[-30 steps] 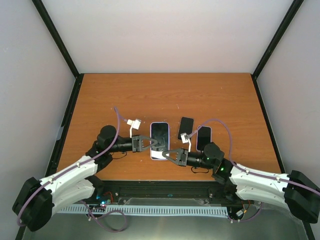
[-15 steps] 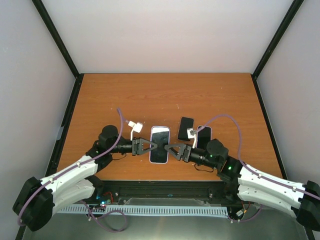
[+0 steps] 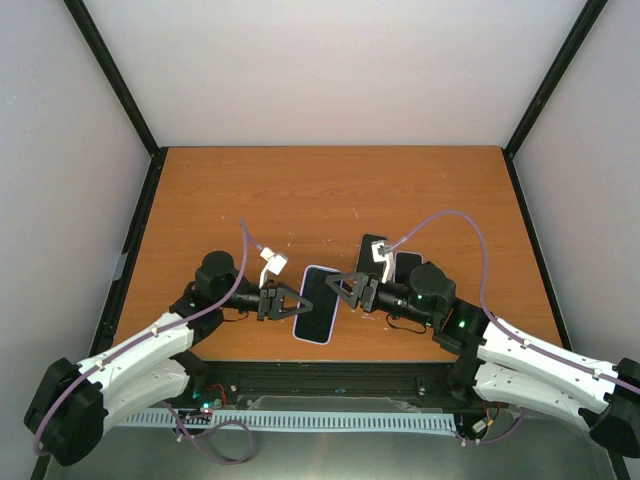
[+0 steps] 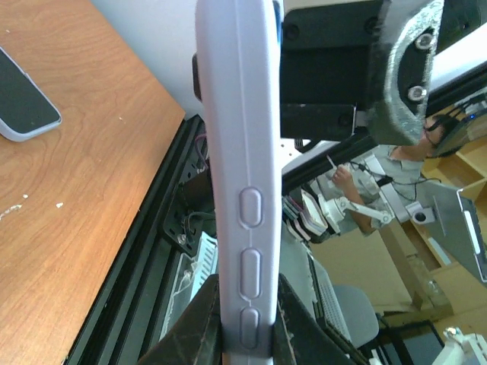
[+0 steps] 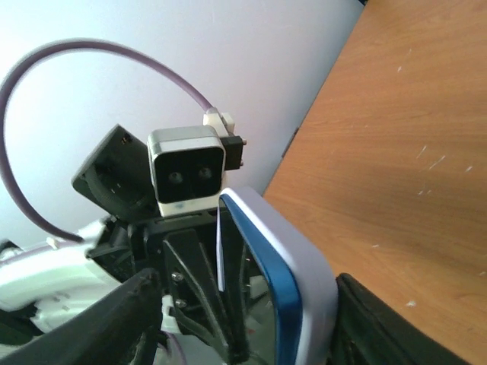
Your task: Put the phone into the phone case
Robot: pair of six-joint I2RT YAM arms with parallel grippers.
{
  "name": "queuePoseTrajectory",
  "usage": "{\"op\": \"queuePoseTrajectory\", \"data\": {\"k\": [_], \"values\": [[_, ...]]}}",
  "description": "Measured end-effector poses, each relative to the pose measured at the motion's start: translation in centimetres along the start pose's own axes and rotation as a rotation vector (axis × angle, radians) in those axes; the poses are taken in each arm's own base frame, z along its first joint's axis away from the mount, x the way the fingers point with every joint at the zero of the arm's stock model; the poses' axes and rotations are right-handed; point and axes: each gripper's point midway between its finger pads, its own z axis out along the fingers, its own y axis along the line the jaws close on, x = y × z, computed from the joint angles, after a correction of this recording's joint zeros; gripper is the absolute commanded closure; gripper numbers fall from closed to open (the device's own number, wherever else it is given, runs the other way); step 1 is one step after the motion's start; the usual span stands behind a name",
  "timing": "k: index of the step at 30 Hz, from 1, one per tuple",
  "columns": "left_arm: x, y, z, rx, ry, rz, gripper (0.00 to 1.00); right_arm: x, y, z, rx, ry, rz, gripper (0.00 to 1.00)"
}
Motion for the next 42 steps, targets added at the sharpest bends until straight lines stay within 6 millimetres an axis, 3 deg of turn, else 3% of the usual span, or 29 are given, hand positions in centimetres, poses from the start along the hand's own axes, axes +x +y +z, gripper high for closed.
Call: {"op": "queuePoseTrajectory", "data": {"k": [8, 13, 19, 20, 23, 26, 28, 34, 36, 40, 42], "values": [[0.3, -0.4, 0.0, 0.020, 0.021, 0.029, 0.96, 0.1, -0.8, -0.2, 0.040, -0.001, 0.004, 0.83], [0.2, -0.5, 0.1, 0.022, 0.030, 0.033, 0.95, 0.0, -0.5, -0.5, 0.029, -0.005, -0.007, 0.97], [0.2, -0.3, 0.2, 0.021, 0.043, 0.020, 0.94, 0.1, -0.8, -0.5, 0.036, -0.005, -0.013, 0.97], [0.2, -0.3, 0.2, 0.020, 0.044, 0.017, 0.94, 0.1, -0.8, -0.5, 0.037, -0.004, -0.013, 0.95], [0.4, -0.2, 0.2, 0.016, 0.049, 0.007, 0.94, 0.3, -1.1, -0.5, 0.040, -0.001, -0.014, 0.78], [0.4, -0.1, 0.2, 0.014, 0.049, 0.006, 0.93, 0.6, -1.3, -0.2, 0.035, 0.008, -0.014, 0.73], [0.4, -0.2, 0.2, 0.013, 0.047, 0.008, 0.92, 1.1, -1.3, 0.5, 0.015, 0.036, -0.008, 0.74], [0.3, -0.4, 0.0, 0.016, 0.042, -0.002, 0.91, 1.8, -0.6, 1.5, -0.069, 0.065, 0.009, 0.91], [0.2, -0.6, -0.1, 0.021, 0.040, 0.006, 0.84, 1.8, -0.2, 1.3, -0.089, 0.062, 0.001, 0.96], [-0.1, -0.6, -0.1, 0.009, 0.023, -0.005, 0.63, 1.9, 0.2, 1.1, -0.108, 0.065, -0.006, 0.97], [-0.5, -0.7, -0.1, 0.007, 0.006, -0.009, 0.59, 2.2, 0.1, 0.9, -0.106, 0.080, -0.008, 0.97]]}}
